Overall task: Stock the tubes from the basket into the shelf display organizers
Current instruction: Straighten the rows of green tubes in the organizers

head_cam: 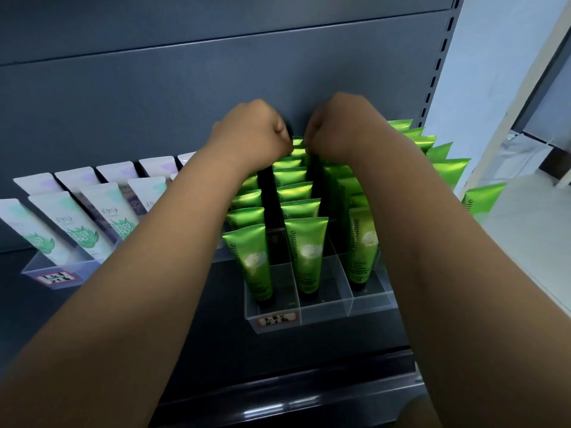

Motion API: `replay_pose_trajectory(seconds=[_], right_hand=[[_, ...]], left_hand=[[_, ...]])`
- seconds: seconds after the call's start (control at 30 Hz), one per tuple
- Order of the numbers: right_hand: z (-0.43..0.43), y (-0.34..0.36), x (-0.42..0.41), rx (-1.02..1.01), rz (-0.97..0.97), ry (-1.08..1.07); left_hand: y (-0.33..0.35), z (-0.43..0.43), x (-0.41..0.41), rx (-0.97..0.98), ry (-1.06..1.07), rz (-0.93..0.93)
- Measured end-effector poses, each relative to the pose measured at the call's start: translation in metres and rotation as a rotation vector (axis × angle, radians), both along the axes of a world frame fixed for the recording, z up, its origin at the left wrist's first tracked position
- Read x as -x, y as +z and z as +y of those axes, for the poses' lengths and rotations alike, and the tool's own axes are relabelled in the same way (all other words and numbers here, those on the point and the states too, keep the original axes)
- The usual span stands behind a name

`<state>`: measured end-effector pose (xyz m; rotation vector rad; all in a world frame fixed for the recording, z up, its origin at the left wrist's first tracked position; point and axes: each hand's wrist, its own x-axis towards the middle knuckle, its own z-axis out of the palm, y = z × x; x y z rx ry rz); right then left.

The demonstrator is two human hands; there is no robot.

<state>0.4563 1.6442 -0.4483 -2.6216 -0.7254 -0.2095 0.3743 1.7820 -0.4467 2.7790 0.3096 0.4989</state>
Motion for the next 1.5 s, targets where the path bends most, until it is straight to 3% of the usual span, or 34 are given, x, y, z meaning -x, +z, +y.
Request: replay_pose_trajectory(seconds=[0.37,0.8,1.37,1.5], right_hand=[[0.000,-0.006,0.001,0.002,-0.039,0.024],[0.011,0.002,0.022,0.030,0.035,0.135],[0.006,0.009,0.028,0.005,0.097,0.105],[0.004,0.010,0.027,0.011,0.092,0.098]], left_hand=[[0.008,0.002,0.001,-0.154,-0.030,0.028],[0.001,0.026,0.011,-0.205,0.010,0.032],[0.018,0.024,-0.010,-0.281,-0.097,-0.011],[0.016,0.016,-0.016,-0.301,-0.127,0.055]])
